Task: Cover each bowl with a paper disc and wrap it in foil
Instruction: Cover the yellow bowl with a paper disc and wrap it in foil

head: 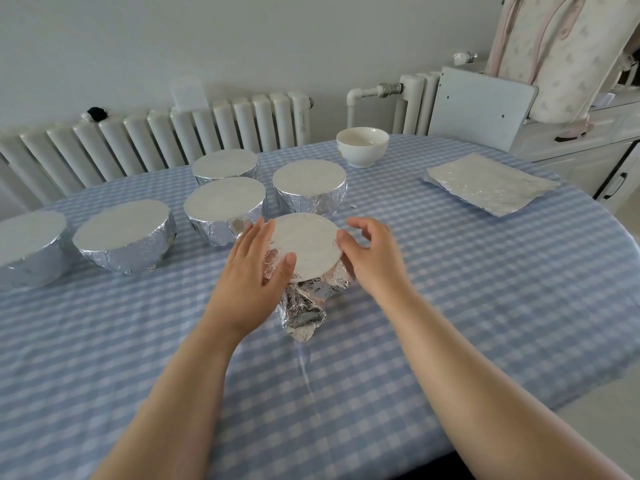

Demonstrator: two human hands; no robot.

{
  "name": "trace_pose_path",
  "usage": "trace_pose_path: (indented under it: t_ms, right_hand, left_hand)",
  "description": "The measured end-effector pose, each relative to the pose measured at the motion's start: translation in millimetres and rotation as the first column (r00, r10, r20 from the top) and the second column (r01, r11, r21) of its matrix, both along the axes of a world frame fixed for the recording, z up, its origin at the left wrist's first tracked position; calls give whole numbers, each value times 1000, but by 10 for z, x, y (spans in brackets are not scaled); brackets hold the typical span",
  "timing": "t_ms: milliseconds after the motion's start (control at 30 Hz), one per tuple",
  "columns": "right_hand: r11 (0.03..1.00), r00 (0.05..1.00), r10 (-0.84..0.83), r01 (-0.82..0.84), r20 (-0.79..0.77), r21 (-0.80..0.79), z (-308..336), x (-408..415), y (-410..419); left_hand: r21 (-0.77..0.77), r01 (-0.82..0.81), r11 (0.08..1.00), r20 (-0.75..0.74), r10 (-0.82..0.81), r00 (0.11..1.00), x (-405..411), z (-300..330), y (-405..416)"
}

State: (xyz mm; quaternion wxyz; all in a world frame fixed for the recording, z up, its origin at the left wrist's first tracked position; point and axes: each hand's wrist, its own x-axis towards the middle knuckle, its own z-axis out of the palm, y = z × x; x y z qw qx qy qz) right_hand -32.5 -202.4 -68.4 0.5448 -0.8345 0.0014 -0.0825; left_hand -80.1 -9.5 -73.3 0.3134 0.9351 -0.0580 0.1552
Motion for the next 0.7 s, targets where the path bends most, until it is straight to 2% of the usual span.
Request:
trace_pose_path:
  t_ms: [67, 200, 300, 467, 633, 700]
  right_hand:
    - [1000, 993, -6, 6, 118, -2, -17, -58, 47]
    - [987, 996, 75, -80, 45, 138, -71, -183, 75]
    - [975, 990, 133, -140, 55, 175, -149, -231, 90]
    - [967, 997, 46, -58, 55, 247, -167, -261, 161]
    - [946, 998, 51, -61, 39, 319, -193, -278, 176]
    - [915, 999, 14, -28, 39, 402, -215, -302, 173]
  left_hand:
    - [-12, -8, 1000, -8, 8, 1000, -13, 11, -10]
    - [-30, -11, 1000, -41, 10, 999, -13, 44, -16]
    - [-45, -27, 999, -67, 24, 997, -13, 64, -26]
    - [-69, -29, 997, -104, 22, 994, -58, 118, -67]
    - [-87, -33, 996, -105, 24, 994, -77, 143, -87]
    - [-85, -35, 996, -105, 25, 994, -78, 152, -92]
